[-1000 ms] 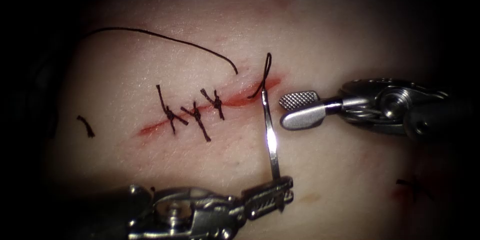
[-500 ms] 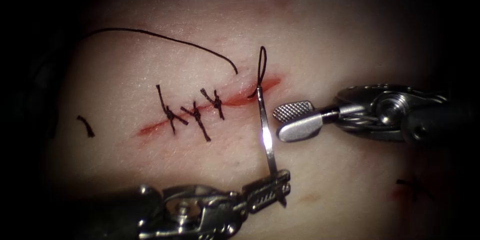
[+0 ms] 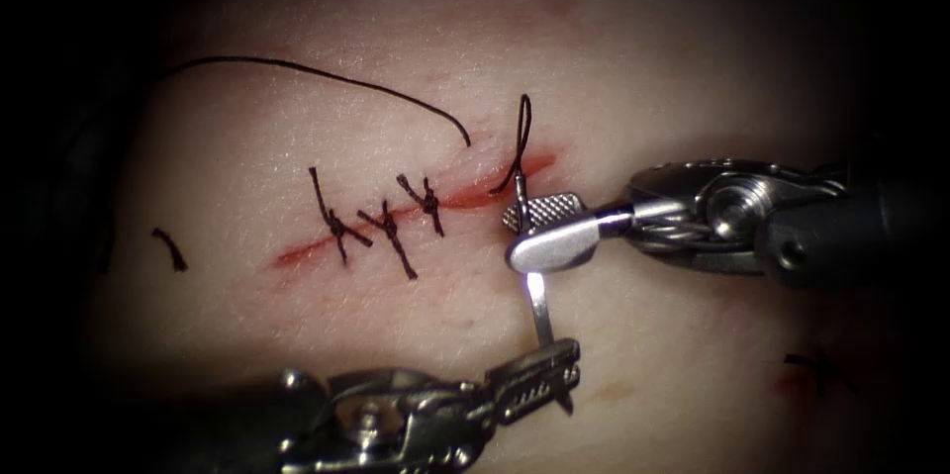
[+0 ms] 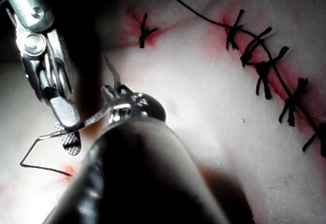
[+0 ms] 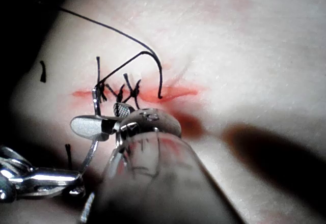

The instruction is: Wound Closure

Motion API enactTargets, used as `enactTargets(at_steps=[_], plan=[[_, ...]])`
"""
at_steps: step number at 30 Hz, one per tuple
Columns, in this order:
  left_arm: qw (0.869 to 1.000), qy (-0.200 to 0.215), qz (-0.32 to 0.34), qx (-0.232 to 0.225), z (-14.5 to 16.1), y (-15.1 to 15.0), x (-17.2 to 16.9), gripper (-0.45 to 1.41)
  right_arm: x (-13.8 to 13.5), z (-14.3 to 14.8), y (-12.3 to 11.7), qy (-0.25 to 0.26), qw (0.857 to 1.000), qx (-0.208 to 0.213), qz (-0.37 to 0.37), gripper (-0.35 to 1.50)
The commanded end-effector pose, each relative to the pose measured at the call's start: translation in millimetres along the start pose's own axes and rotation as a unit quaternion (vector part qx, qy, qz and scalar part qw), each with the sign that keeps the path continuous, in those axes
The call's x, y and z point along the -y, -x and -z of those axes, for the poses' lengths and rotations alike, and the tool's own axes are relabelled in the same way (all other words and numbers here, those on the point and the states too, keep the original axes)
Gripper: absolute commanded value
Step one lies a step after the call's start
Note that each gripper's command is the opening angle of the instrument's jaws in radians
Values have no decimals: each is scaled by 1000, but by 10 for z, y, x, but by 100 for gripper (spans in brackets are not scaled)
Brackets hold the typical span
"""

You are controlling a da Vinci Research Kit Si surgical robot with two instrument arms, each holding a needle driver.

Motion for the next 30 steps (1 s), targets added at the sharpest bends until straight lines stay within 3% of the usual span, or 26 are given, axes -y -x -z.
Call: enactTargets(at_steps=[1, 4, 7, 10, 11, 12, 13, 18, 19, 21, 24, 27, 30], plan=[[1000, 0, 0, -1, -7, 1, -1, -45, -3, -11, 3, -4, 1000, 2, -1, 103], [1000, 0, -3, -1, -7, 1, -1, -45, -2, -14, 5, -9, 1000, 4, -1, 89], [1000, 0, -2, -1, -7, 1, 0, -45, -3, -15, 8, -16, 1000, 9, 1, 56], [1000, 0, -2, -1, -7, 1, 0, -45, -4, -14, 11, -18, 1000, 10, 3, 47], [1000, 0, -2, -1, -7, 1, 0, -45, -4, -14, 11, -18, 1000, 10, 3, 21], [1000, 0, -2, 0, -7, 1, 0, -45, -4, -13, 11, -19, 1000, 11, 3, -20], [1000, 0, -2, 0, -8, 0, 0, -45, -4, -13, 11, -13, 1000, 16, 2, -35], [1000, -1, -2, 0, -9, -2, 0, -45, -5, -13, 9, 23, 999, 16, -46, -35], [1000, -1, -2, 0, -9, -2, 0, -28, -6, -12, 7, 26, 999, 15, -20, -35], [1000, -1, 10, 0, -8, -3, -1, 34, -8, -10, 3, 28, 999, 4, 21, -35], [998, -2, 62, -11, -3, -7, -2, 74, -13, -6, -4, 28, 994, -16, 100, -35], [995, 1, 97, -28, 2, -10, -2, 94, -18, -3, -11, 32, 980, -34, 193, -35], [993, 3, 116, -34, 6, -7, 2, 94, -22, 0, -18, 38, 967, -47, 246, -35]])
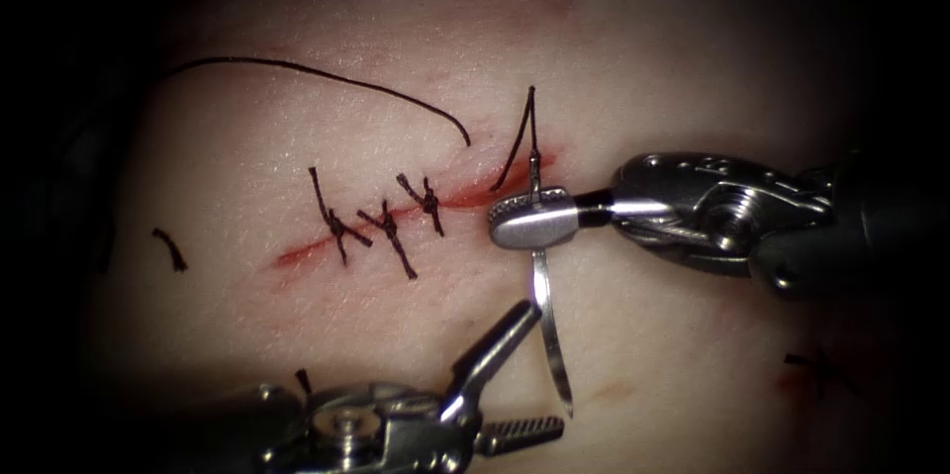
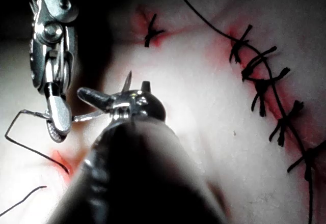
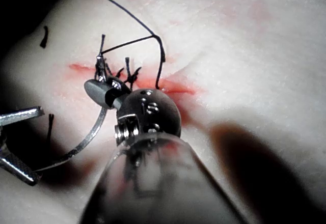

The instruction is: Wound Closure

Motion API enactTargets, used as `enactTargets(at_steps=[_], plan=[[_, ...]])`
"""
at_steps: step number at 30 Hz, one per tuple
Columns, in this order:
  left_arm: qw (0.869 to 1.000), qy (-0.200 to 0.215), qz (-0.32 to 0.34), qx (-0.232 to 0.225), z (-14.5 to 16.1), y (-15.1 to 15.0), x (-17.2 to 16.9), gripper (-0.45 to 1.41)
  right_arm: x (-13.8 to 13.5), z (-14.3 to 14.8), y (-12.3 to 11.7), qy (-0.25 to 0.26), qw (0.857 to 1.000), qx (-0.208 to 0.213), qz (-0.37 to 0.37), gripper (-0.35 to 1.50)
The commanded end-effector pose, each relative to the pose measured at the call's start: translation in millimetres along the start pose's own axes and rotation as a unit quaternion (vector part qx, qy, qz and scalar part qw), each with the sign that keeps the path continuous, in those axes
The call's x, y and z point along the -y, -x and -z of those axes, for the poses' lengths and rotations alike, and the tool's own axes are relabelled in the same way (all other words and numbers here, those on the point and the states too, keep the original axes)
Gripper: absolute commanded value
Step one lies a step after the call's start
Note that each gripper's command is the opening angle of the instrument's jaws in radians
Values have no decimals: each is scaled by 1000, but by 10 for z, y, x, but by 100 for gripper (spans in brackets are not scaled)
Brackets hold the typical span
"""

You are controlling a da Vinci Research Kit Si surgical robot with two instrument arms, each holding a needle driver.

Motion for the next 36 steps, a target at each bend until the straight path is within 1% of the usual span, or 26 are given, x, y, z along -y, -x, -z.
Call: enactTargets(at_steps=[1, 3, 6, 9, 11, 12, 16, 18, 20, 24, 34, 36], plan=[[1000, 2, 6, -3, -5, 4, 1, 91, -7, -4, 4, 4, 1000, -4, 17, -35], [1000, 3, 18, -6, -2, 8, 4, 88, -11, -2, 1, 6, 999, -11, 38, -35], [999, 7, 37, -13, 1, 15, 11, 59, -15, 2, -3, 10, 997, -24, 73, -35], [998, 14, 58, -32, 1, 25, 19, 17, -17, 5, -6, 13, 992, -35, 117, -35], [995, 17, 84, -45, 0, 33, 26, -32, -17, 8, -8, 15, 989, -40, 141, -35], [995, 18, 91, -48, -1, 36, 30, -45, -17, 10, -10, 16, 986, -43, 158, -35], [990, 27, 127, -59, -11, 56, 47, -45, -17, 15, -15, 24, 977, -62, 202, -35], [988, 36, 141, -49, -16, 64, 52, -45, -17, 16, -18, 26, 972, -63, 223, -35], [987, 40, 154, -20, -24, 72, 57, -45, -17, 16, -19, 25, 969, -65, 237, -35], [986, 42, 153, 47, -37, 83, 62, -45, -17, 14, -19, 22, 965, -70, 252, -35], [975, 53, 142, 161, -55, 110, 76, -45, -14, 11, -19, 20, 957, -73, 278, -35], [972, 66, 136, 178, -57, 117, 78, -45, -14, 10, -19, 20, 957, -74, 281, -35]])
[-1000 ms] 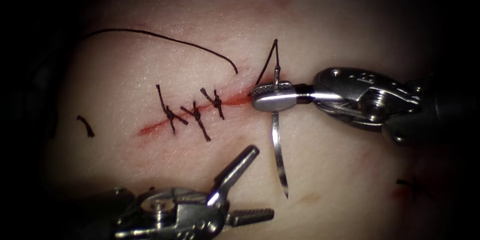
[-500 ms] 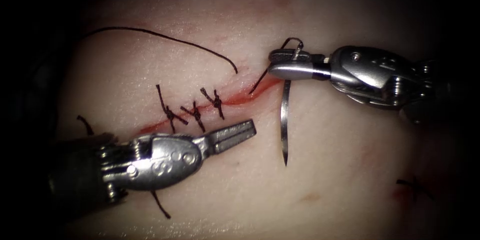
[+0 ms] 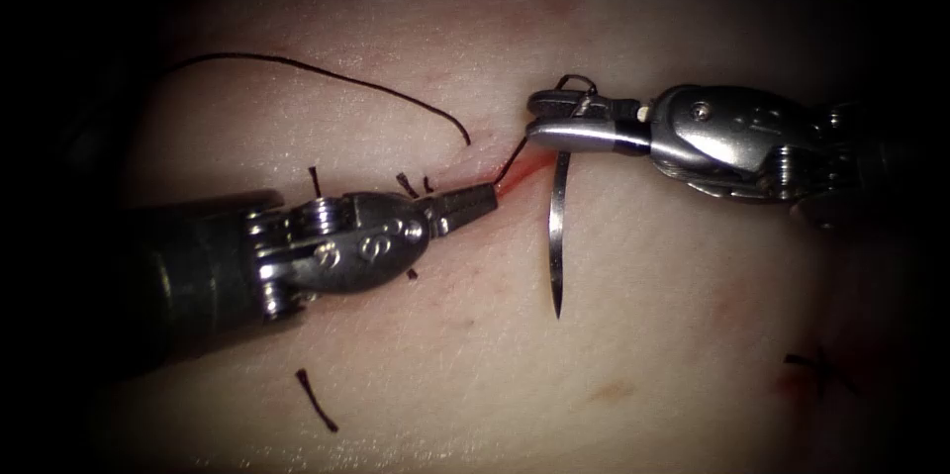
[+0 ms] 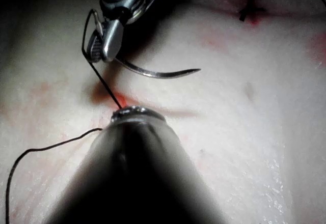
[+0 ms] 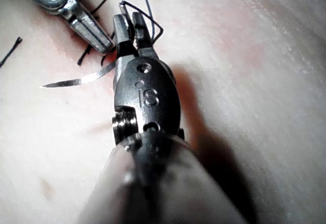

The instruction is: Wound Closure

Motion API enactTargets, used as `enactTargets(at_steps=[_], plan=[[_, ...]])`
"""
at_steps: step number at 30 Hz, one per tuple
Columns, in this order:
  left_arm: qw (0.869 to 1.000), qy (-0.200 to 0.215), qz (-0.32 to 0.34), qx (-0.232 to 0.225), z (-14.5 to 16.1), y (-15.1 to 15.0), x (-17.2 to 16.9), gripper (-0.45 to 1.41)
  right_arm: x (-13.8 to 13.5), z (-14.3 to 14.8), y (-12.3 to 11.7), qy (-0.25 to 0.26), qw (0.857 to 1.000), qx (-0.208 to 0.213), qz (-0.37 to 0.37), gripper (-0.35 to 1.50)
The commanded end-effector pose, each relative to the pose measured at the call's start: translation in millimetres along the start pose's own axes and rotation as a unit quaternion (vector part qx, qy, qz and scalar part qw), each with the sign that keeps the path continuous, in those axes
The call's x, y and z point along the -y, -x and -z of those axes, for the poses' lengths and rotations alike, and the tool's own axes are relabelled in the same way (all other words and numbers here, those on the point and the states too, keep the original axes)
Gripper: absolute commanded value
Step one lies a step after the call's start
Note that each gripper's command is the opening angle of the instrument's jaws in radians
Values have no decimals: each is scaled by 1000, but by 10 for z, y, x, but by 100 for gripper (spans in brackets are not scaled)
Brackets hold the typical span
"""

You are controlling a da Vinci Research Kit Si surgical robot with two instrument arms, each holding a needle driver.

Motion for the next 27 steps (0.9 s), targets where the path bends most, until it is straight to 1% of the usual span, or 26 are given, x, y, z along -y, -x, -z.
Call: enactTargets(at_steps=[1, 5, 11, 17, 20, 27], plan=[[1000, 7, -5, 6, -9, 2, 2, -45, 3, -8, 6, -2, 1000, -1, 3, -35], [999, 26, -19, 28, -17, 10, 5, -45, 3, -12, 6, 1, 1000, -3, 9, -35], [997, 47, -22, 53, -30, 20, 7, -45, 3, -15, 4, 2, 1000, -4, 17, -35], [997, 41, -16, 58, -44, 26, 21, -45, 3, -16, 4, 4, 1000, -6, 23, -35], [996, 46, -17, 68, -53, 29, 23, -45, 3, -17, 3, 6, 999, -8, 43, -35], [996, 52, -13, 72, -68, 37, 22, -45, 1, -21, 4, 10, 996, -17, 90, -35]])
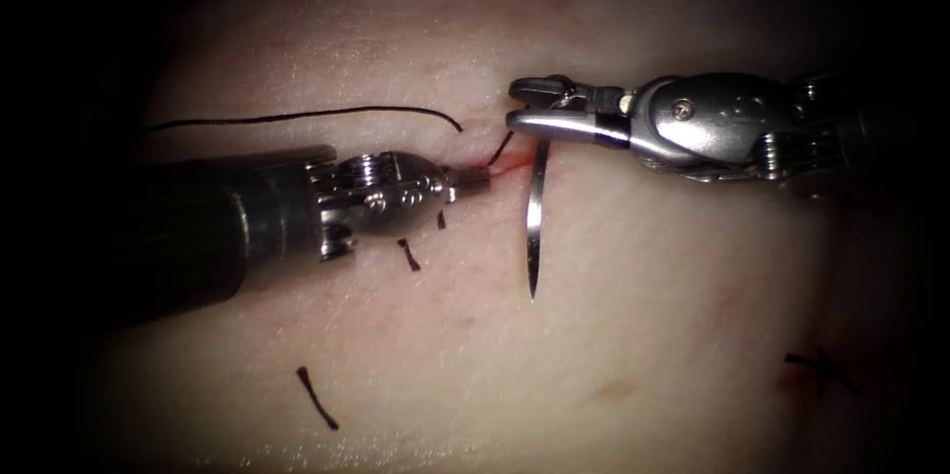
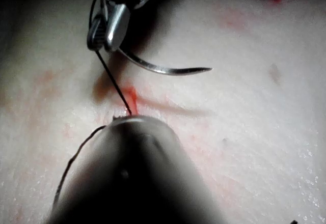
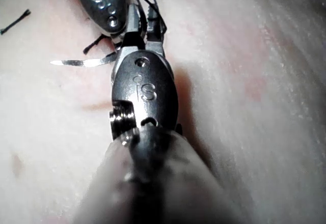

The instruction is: Wound Closure

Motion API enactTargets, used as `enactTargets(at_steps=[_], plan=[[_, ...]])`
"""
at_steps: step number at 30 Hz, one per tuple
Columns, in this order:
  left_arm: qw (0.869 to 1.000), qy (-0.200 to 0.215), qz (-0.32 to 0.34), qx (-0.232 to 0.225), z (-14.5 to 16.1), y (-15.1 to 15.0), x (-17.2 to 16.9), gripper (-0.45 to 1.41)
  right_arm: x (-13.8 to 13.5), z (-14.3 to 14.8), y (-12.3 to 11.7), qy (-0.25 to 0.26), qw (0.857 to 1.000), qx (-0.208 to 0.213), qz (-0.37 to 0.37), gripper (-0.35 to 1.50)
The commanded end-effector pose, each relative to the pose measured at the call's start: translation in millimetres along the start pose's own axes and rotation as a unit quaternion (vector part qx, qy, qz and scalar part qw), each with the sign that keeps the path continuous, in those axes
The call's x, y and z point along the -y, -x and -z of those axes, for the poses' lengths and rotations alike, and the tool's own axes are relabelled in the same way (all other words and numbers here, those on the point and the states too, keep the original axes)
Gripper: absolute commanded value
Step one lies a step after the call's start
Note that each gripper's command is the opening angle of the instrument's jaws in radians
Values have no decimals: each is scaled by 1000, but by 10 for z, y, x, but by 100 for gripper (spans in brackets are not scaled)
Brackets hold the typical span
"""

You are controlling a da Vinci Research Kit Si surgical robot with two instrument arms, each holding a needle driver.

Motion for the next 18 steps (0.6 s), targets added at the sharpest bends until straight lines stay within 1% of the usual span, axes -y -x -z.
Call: enactTargets(at_steps=[1, 6, 14, 18], plan=[[1000, 4, 1, 4, -8, -1, 2, -45, 2, -7, 4, 1, 1000, -2, 12, -35], [1000, 15, 5, 14, -13, 8, 8, -45, -2, -4, 2, -1, 999, -4, 48, -35], [999, -1, 4, 35, -4, 27, 16, -45, -4, -3, 3, -4, 997, -2, 78, -35], [999, -7, 5, 42, -4, 28, 17, -45, -6, -6, 3, -3, 995, -4, 101, -35]])
